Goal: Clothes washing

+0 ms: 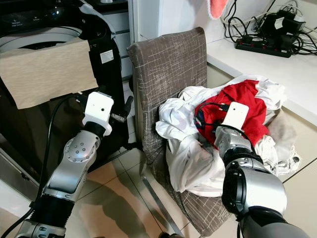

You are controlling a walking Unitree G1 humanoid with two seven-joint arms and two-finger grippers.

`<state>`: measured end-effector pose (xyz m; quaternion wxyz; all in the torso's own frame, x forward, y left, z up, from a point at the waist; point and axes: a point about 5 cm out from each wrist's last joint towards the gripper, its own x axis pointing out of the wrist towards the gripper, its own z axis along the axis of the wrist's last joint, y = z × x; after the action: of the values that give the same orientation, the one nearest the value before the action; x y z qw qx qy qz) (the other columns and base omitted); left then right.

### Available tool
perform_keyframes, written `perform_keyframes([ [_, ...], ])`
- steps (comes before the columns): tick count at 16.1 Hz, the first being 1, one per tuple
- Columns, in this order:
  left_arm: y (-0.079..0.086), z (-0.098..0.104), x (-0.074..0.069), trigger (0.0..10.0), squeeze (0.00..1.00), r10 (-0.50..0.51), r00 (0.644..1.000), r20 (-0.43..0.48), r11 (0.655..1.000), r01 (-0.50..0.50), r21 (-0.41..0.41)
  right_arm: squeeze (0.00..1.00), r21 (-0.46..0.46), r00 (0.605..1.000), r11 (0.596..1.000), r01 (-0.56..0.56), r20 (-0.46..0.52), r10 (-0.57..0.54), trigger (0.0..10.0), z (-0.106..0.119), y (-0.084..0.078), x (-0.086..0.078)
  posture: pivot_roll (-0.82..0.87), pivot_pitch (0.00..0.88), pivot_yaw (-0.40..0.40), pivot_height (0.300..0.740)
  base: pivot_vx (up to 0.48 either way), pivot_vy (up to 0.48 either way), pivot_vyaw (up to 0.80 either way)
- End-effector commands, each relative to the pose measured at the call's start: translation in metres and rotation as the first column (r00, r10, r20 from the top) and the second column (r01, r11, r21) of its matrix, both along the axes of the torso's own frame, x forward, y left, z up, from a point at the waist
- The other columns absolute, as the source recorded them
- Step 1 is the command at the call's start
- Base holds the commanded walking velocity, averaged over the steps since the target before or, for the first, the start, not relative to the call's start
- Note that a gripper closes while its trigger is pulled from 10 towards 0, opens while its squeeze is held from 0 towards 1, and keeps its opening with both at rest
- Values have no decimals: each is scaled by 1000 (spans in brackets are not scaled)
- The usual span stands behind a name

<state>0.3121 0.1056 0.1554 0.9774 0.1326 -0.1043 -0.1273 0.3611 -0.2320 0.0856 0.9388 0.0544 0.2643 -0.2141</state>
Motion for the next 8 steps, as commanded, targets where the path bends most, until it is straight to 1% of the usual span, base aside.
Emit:
perform_keyframes([
  [1,-3,7,0,10000,0,-11,1000,23,1000,11,-3,812,-37,999,999,-38,23,39,0,0,3,1,40,7,-26,740,0,0,0],
  [2,-3,7,0,10000,0,-11,1000,23,1000,11,-3,0,-89,997,994,-55,42,59,0,5,2,3,38,8,-25,740,0,0,0],
  [4,-3,7,0,10000,0,-12,1000,22,1000,12,-2,0,-94,995,993,-71,69,78,0,9,3,6,38,8,-25,740,0,0,0],
  [6,-3,7,0,10000,0,-13,1000,22,1000,13,-1,0,-89,987,992,-95,121,105,0,15,7,10,38,8,-25,740,0,0,0],
  [8,-3,7,0,10000,0,-14,1000,22,1000,14,0,0,-103,984,988,-112,131,125,0,16,9,11,38,8,-25,740,0,0,0],
])
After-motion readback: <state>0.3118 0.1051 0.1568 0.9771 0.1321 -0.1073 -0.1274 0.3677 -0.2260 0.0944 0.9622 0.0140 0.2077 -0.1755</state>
